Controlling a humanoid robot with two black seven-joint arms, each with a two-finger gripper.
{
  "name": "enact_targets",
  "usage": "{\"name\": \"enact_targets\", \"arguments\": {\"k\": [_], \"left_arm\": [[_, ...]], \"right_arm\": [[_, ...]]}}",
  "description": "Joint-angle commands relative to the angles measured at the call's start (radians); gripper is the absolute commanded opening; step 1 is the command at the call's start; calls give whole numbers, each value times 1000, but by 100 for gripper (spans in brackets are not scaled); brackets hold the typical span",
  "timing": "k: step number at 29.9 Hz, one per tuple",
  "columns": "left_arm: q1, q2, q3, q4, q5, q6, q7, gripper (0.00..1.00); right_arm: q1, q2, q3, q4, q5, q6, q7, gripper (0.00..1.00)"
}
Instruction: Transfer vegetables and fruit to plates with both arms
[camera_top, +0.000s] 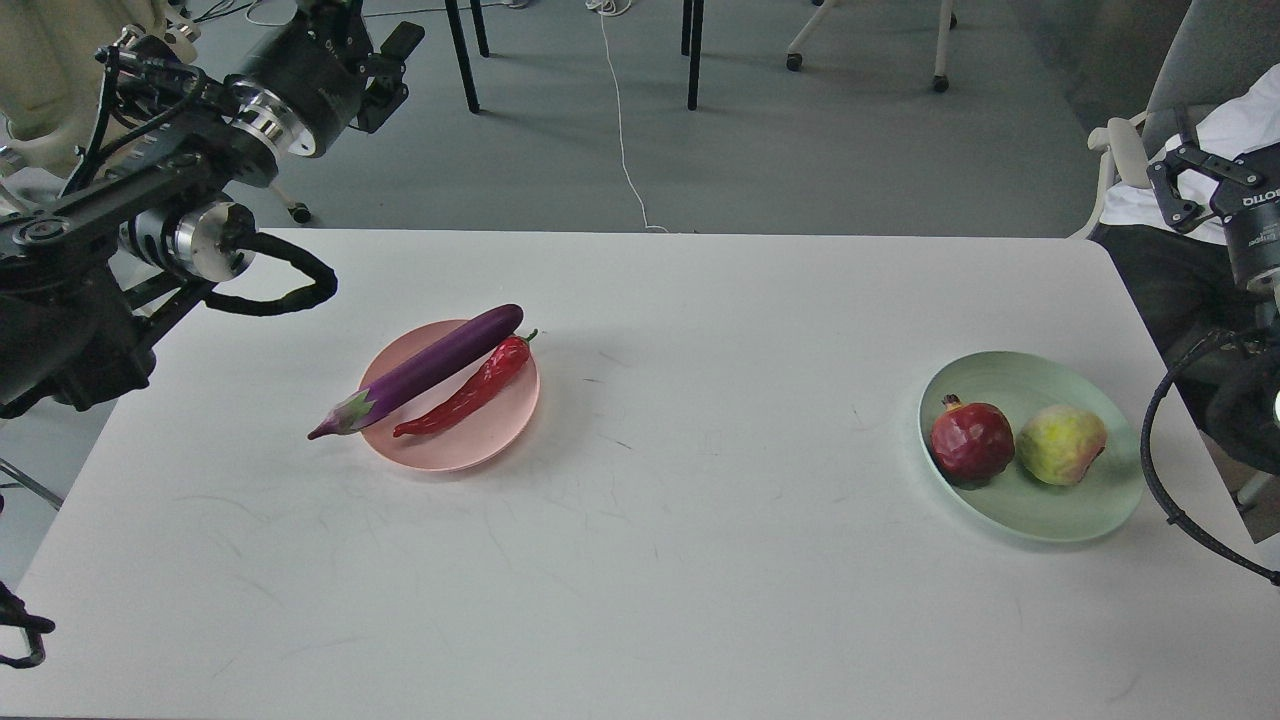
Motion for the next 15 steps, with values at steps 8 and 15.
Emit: {"name": "enact_targets", "arguments": {"k": [8, 15], "left_arm": [[260, -31, -439, 57, -220, -204, 31, 98], [300, -127, -506, 194, -234, -300, 126, 98]], "right_arm": [[42, 28, -2, -31, 101, 0, -110, 99], [77, 86, 6, -100, 103, 0, -180, 99]]}}
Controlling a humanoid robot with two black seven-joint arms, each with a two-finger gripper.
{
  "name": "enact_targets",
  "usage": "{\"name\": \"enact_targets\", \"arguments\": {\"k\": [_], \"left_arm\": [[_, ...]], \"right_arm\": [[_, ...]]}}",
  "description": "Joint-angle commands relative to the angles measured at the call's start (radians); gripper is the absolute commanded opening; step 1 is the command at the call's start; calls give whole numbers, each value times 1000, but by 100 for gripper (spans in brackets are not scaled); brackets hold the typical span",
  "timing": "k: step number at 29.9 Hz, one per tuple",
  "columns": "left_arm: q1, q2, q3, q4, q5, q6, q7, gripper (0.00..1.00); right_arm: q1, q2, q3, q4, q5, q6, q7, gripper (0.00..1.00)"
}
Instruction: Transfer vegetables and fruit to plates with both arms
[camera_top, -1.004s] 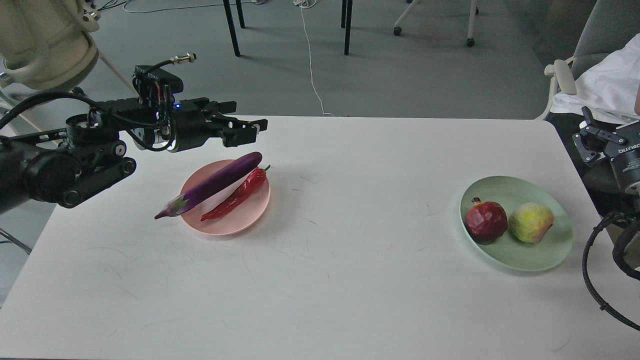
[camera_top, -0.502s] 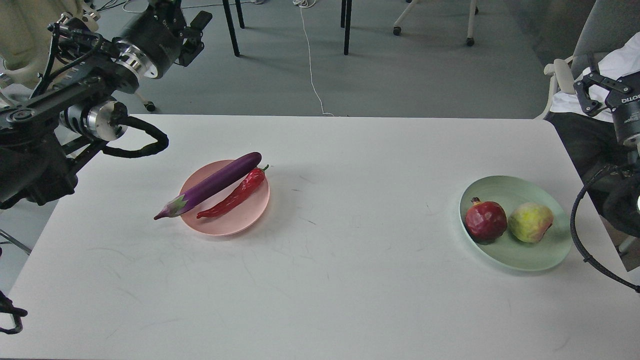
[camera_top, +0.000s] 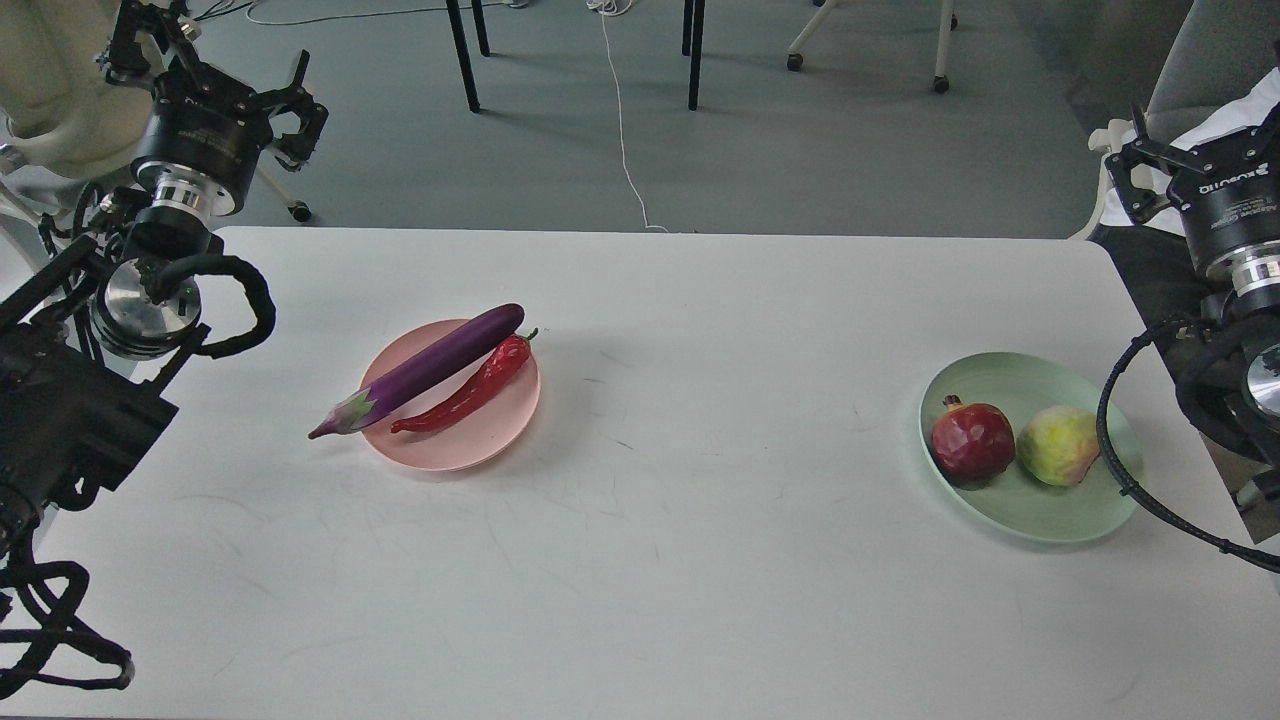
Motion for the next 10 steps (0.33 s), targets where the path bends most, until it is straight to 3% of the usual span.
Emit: {"name": "enact_targets", "arguments": {"k": [1, 10], "left_arm": [[4, -16, -4, 36, 0, -20, 10, 98], [6, 23, 19, 28, 72, -72, 25, 98]], "right_arm": [[7, 12, 2, -11, 1, 0, -5, 99], [4, 17, -18, -14, -6, 0, -7, 99]]}}
